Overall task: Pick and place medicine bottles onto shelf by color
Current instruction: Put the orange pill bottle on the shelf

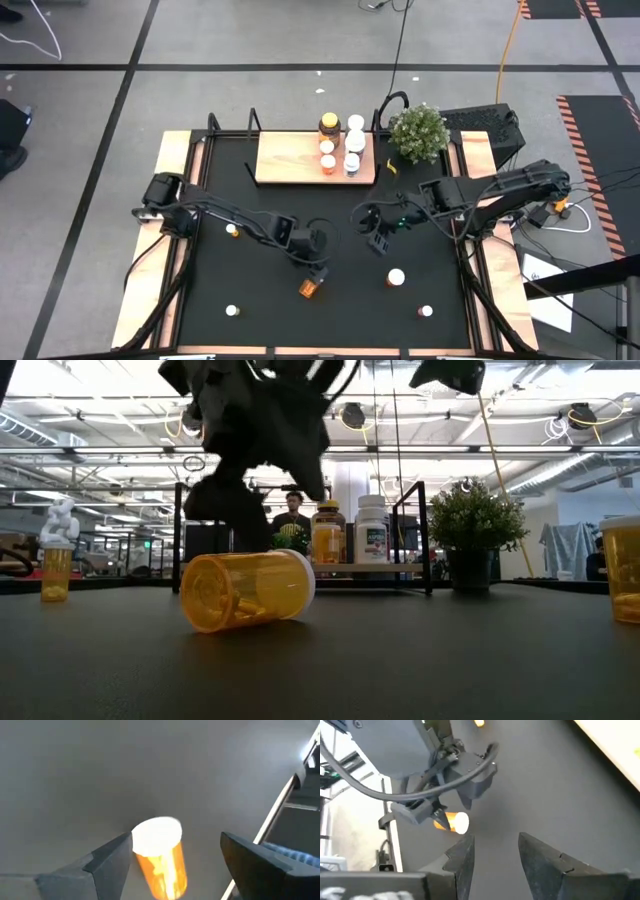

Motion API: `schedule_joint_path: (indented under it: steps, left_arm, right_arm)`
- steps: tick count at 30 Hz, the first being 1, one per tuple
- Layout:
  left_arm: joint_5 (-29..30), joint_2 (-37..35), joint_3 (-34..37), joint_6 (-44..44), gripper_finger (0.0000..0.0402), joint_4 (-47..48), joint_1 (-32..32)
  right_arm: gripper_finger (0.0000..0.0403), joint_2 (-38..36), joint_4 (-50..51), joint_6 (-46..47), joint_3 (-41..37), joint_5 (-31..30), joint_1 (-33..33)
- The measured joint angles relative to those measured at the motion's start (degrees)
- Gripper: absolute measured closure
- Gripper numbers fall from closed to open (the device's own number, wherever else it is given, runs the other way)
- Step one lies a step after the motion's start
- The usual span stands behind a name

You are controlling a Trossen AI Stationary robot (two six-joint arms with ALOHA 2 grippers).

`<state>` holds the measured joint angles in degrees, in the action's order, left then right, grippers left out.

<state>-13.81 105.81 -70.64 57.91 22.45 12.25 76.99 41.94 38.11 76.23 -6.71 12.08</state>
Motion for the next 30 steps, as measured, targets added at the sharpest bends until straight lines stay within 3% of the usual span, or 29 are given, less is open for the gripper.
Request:
schedule_joint_path:
  steps: [12, 16, 19, 24, 30]
  left_arm:
    - [-4.5, 3.4, 0.0, 0.8, 0.0101, 1.4, 0.0]
    - [-4.6, 1.1, 0.0, -2.3, 0.0101, 0.2, -1.6]
    - [-1.2, -1.4, -0.1, -9.2, 0.0101, -0.4, -2.8]
    - [5.7, -4.2, -0.1, -25.7, 0.0101, -6.9, -3.7]
    - [5.7, -4.4, -0.1, -40.2, 0.0101, -21.2, -1.9]
  right_arm:
    - [0.0256, 0.0, 6.9, 3.0, -1.1, -0.7, 3.8]
    - [0.0253, -0.8, 12.2, 0.6, -6.0, 1.0, 8.2]
    - [0.0237, -2.9, 10.8, 0.5, -13.1, -0.8, 13.3]
    - [0.0204, -7.5, 2.9, 12.0, -27.4, -2.3, 21.2]
    - [0.0175, -13.7, -10.6, 20.3, -39.0, -4.7, 29.7]
